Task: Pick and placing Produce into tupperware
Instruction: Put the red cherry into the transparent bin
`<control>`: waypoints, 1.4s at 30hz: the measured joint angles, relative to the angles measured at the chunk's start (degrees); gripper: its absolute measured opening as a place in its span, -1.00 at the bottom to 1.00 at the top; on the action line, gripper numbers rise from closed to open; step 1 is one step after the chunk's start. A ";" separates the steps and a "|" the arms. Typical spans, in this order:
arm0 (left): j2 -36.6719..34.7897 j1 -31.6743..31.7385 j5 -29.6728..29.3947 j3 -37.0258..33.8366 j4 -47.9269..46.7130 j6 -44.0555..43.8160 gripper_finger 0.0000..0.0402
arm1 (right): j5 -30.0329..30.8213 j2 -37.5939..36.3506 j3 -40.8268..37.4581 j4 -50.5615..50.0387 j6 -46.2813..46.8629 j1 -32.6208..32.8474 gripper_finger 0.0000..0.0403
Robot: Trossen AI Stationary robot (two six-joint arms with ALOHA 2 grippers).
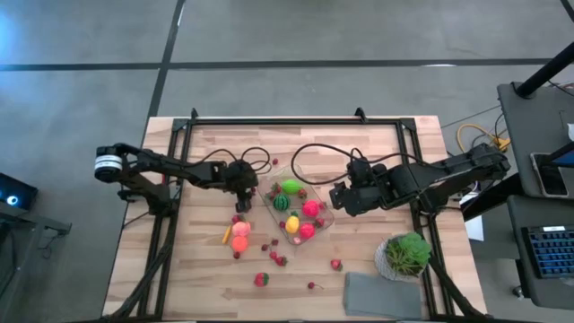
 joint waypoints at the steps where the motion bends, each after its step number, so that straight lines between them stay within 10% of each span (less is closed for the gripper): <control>1: 0.48 0.00 -0.02 0.01 0.70 0.00 -0.21 | 0.00 0.00 0.00 -0.02 -0.15 0.00 0.21; 42: -6.29 -0.25 1.63 1.87 -6.68 -9.41 -0.66 | -0.39 -0.04 0.00 0.09 -0.11 0.00 0.20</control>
